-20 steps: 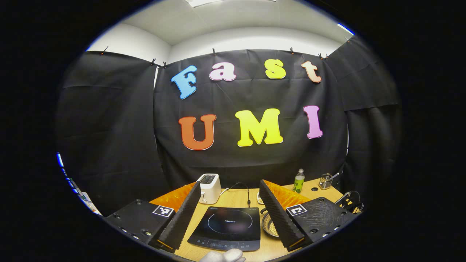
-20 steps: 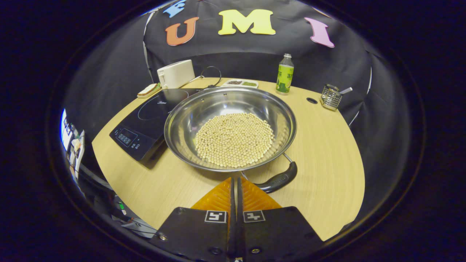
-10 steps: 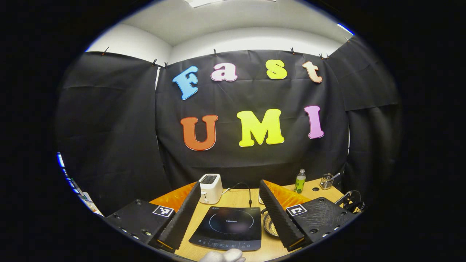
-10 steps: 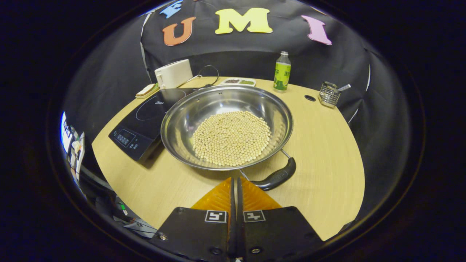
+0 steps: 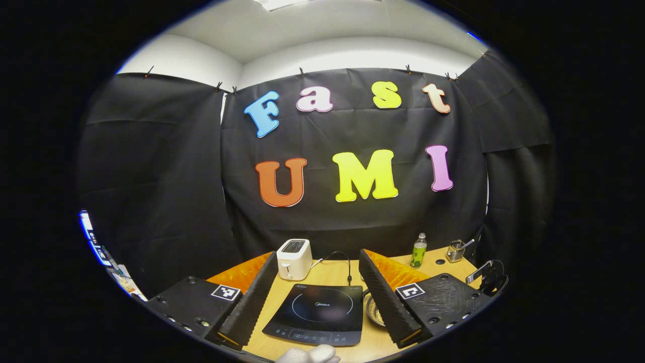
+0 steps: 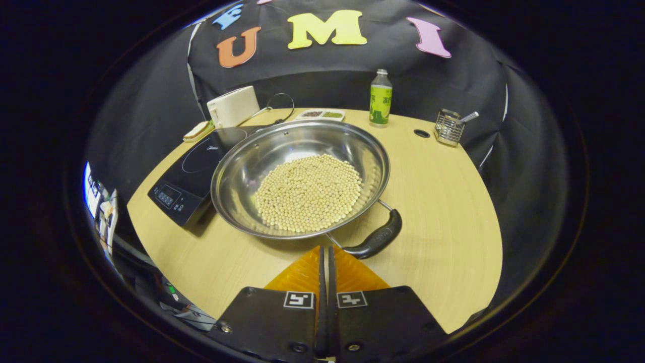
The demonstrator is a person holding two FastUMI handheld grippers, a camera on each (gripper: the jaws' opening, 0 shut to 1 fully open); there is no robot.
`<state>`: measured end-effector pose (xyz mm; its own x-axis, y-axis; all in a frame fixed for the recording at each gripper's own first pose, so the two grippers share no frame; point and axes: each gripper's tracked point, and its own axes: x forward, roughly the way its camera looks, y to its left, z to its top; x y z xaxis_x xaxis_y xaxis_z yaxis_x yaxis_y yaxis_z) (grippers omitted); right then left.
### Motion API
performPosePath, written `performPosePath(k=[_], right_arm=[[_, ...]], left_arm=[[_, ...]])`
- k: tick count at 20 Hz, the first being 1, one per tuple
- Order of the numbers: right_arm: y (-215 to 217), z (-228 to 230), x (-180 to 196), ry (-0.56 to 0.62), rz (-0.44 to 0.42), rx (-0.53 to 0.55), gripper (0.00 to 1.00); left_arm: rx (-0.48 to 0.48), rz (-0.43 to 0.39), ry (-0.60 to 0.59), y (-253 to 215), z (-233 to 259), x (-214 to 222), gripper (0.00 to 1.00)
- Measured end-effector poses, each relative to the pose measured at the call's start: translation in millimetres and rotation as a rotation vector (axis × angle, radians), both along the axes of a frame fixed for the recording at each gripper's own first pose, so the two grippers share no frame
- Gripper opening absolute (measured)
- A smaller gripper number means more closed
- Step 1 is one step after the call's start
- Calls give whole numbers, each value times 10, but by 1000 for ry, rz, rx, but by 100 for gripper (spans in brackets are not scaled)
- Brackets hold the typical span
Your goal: First push the handle of the pot to place it horizontally, then grasp the pot with both hands and set it on the induction cooktop.
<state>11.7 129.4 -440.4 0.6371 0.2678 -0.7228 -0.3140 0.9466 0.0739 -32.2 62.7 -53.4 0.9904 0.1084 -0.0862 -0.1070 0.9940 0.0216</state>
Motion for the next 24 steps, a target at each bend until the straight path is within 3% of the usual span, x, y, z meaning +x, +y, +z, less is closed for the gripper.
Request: performPosePath(k=[24], right_arm=[[-656,60,668,-2,26,78,4]], left_arm=[[-2,139,78,-562,-83,-86,96]])
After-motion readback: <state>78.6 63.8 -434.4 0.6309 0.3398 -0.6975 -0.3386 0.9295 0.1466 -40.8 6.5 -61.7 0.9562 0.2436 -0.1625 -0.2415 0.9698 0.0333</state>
